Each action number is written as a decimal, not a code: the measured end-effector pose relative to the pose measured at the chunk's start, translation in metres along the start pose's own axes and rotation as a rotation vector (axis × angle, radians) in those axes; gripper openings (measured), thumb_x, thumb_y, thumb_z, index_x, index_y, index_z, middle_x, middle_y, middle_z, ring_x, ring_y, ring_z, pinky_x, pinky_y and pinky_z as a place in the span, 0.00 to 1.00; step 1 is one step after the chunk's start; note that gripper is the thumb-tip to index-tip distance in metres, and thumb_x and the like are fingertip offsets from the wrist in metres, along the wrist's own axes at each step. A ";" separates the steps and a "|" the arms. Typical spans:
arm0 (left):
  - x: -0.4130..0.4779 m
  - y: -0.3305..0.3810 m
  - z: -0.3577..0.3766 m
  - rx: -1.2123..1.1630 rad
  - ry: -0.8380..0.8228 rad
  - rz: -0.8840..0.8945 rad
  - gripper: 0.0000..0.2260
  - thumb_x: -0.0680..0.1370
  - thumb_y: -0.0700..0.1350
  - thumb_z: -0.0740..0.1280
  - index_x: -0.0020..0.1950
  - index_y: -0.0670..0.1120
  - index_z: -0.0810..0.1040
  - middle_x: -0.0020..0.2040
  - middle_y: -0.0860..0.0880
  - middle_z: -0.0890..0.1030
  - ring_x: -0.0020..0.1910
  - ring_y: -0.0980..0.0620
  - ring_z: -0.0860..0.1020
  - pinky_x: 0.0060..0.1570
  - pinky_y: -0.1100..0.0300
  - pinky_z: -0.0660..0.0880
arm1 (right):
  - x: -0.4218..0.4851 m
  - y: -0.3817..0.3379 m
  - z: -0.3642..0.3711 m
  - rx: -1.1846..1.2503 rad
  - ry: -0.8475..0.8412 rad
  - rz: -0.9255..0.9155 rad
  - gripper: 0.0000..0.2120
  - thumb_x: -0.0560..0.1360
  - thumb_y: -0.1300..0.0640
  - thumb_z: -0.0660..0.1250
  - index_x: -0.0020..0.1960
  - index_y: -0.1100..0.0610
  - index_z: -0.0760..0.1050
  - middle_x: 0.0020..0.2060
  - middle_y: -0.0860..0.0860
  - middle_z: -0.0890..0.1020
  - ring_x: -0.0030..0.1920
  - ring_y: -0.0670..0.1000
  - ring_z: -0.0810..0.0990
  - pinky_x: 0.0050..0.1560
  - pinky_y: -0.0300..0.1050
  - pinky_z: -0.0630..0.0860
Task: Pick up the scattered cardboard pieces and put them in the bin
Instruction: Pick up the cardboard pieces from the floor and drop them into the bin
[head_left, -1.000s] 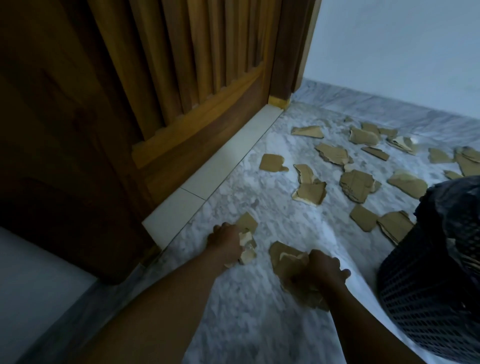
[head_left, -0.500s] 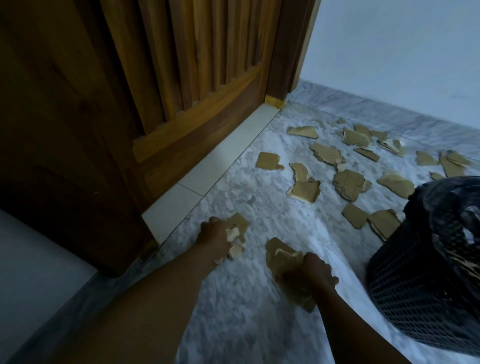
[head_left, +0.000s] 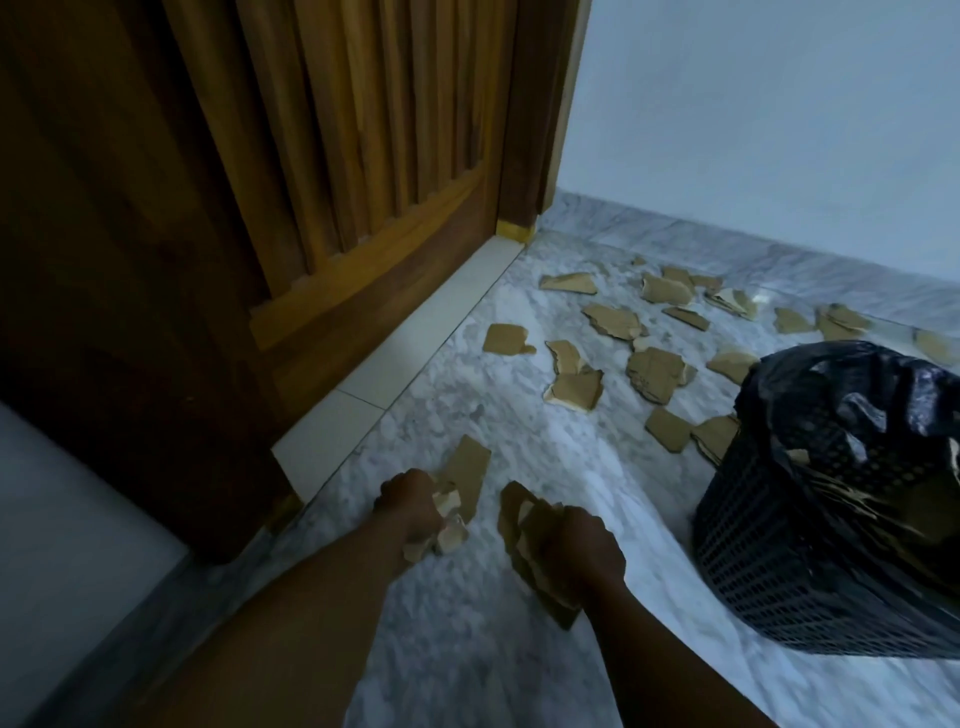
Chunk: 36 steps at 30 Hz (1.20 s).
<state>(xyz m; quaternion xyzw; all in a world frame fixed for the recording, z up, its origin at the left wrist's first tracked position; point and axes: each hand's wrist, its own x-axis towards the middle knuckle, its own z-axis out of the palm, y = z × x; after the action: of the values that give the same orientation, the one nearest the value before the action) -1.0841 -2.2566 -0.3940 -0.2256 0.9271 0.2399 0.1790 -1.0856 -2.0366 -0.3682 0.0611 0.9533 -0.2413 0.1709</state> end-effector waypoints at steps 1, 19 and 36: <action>-0.001 0.004 -0.002 -0.029 -0.007 0.018 0.27 0.72 0.52 0.76 0.66 0.40 0.75 0.64 0.42 0.78 0.63 0.43 0.77 0.55 0.55 0.76 | 0.005 0.001 0.002 0.007 -0.014 0.004 0.15 0.80 0.44 0.56 0.45 0.50 0.77 0.38 0.46 0.81 0.40 0.47 0.81 0.49 0.47 0.80; -0.096 0.247 -0.104 -0.754 0.250 0.605 0.13 0.72 0.42 0.73 0.31 0.49 0.71 0.29 0.53 0.74 0.31 0.56 0.74 0.29 0.63 0.68 | -0.007 -0.069 -0.325 -0.166 0.297 -0.119 0.23 0.77 0.45 0.65 0.62 0.63 0.75 0.55 0.60 0.79 0.53 0.57 0.78 0.47 0.46 0.69; -0.115 0.341 -0.039 -0.062 0.133 0.428 0.29 0.71 0.59 0.70 0.68 0.47 0.69 0.63 0.43 0.70 0.60 0.39 0.71 0.56 0.46 0.75 | 0.000 0.195 -0.357 -0.106 0.346 0.312 0.18 0.71 0.58 0.76 0.54 0.68 0.77 0.42 0.59 0.78 0.38 0.56 0.77 0.38 0.48 0.75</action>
<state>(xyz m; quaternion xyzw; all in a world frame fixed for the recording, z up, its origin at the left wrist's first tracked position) -1.1690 -1.9715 -0.1870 -0.0445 0.9558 0.2851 0.0555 -1.1529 -1.6937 -0.1594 0.2390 0.9587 -0.1477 0.0432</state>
